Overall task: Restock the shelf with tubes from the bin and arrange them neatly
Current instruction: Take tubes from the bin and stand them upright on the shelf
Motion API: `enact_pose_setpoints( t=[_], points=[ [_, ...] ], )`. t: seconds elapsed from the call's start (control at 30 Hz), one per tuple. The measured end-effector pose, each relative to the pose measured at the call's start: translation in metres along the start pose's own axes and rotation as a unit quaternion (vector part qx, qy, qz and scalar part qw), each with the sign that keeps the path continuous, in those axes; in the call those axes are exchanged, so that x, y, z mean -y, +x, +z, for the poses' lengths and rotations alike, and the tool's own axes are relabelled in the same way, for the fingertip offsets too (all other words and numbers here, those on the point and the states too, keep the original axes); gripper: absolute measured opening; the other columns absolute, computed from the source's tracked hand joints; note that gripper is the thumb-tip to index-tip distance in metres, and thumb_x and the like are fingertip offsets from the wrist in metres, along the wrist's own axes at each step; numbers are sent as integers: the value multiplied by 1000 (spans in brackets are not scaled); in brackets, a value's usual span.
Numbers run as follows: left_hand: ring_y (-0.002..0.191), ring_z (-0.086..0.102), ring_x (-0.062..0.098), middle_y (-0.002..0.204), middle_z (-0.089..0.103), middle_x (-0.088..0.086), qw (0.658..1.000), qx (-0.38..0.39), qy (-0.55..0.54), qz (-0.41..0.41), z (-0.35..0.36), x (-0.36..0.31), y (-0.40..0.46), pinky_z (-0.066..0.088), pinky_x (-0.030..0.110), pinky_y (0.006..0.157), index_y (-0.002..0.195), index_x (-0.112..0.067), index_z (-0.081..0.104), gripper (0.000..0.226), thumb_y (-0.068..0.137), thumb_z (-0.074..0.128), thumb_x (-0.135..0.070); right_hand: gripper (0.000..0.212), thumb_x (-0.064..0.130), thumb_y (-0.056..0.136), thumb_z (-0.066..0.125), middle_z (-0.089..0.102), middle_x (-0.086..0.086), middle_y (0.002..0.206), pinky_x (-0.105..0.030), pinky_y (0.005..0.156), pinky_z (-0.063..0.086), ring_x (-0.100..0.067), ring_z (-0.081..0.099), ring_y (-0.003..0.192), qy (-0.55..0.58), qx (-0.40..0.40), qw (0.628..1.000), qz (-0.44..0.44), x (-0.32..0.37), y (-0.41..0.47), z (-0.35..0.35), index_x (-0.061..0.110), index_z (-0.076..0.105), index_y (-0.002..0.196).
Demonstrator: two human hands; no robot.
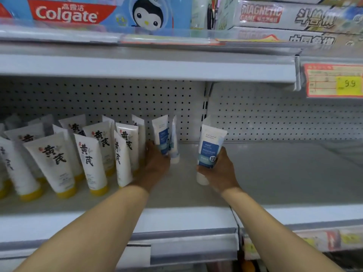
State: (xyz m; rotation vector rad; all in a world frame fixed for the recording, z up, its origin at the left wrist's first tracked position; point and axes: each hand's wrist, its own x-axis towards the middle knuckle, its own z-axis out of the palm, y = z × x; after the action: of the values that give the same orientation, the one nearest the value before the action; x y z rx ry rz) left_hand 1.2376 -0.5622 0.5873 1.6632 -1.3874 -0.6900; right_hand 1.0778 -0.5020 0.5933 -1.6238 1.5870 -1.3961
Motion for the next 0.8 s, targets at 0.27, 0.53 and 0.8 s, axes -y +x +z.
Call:
enact_pose_setpoints(
  t=[0.27, 0.53, 0.8],
  points=[
    [115, 55, 27, 118, 58, 9, 983, 26, 184, 0, -19, -1, -29, 41, 28, 84, 117, -8, 47, 34, 87, 56, -22, 62, 3, 74, 73, 60, -9, 119, -8, 62, 39, -11, 52, 93, 22, 11, 999, -34, 19, 1, 17, 6, 42, 128],
    [124, 49, 30, 136, 48, 13, 963, 68, 261, 24, -61, -30, -68, 44, 34, 99, 141, -10, 29, 66, 85, 63, -12, 58, -2, 74, 73, 59, -5, 118, -19, 82, 49, -16, 58, 103, 66, 63, 994, -60, 33, 5, 46, 4, 43, 123],
    [114, 54, 32, 125, 54, 16, 924, 68, 366, 91, -103, -23, -101, 48, 37, 93, 132, -10, 38, 51, 86, 59, -12, 51, 0, 77, 70, 61, -17, 117, -21, 77, 42, -26, 60, 105, 39, 90, 992, -74, 41, 5, 86, 1, 43, 120]
  ],
)
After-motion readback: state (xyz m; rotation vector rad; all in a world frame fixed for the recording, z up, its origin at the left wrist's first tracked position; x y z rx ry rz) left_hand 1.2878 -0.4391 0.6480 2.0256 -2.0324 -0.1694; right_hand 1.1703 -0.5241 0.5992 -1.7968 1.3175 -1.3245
